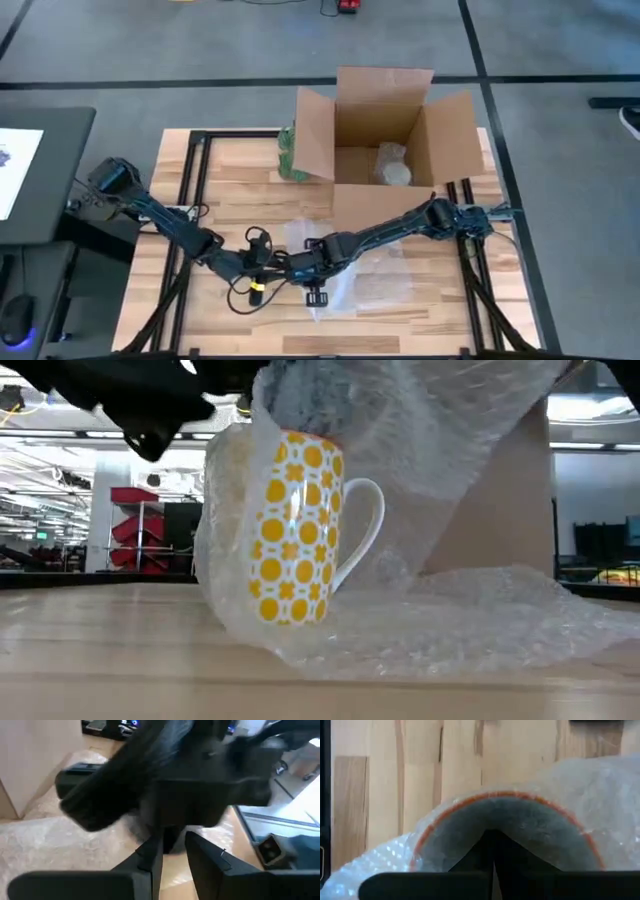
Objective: Wrap mug
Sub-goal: Wrap the orange cup with the bubble wrap
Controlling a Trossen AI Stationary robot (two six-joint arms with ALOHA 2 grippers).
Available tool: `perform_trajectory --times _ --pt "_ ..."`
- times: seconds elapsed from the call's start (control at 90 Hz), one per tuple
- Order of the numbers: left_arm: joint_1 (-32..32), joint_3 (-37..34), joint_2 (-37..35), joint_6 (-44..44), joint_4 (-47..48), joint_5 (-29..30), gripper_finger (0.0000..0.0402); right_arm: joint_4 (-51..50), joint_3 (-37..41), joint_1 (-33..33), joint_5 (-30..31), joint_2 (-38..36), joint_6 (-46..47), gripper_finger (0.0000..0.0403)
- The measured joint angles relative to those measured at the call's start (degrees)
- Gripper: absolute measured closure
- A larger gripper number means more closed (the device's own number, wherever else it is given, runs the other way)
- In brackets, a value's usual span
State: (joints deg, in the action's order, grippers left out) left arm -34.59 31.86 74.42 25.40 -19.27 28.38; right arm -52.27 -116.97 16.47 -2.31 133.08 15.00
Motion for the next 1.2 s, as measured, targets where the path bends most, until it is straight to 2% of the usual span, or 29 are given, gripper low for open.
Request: perform_trajectory --times 0.233,0.844,1.011,1.2 --pt "-0.9 0.0 -1.9 1.3 1.7 0.0 0.0336 0.3 -0.1 -0.1 -0.8 0.1 -0.3 0.0403" --pt "-2.6 0.0 -1.8 1.3 1.7 -0.2 0.0336 -17.4 -18.0 0.5 -0.6 0.4 -1.8 0.0403" --pt "-2.6 0.0 -1.8 1.2 1.9 -0.2 0.0336 -21.2 -17.3 1.6 -0.6 0.4 0.3 0.0403" --pt "-2.6 0.0 -1.8 1.2 1.9 -0.2 0.0336 -15.3 -9.5 1.5 -0.8 0.5 1.6 0.0403"
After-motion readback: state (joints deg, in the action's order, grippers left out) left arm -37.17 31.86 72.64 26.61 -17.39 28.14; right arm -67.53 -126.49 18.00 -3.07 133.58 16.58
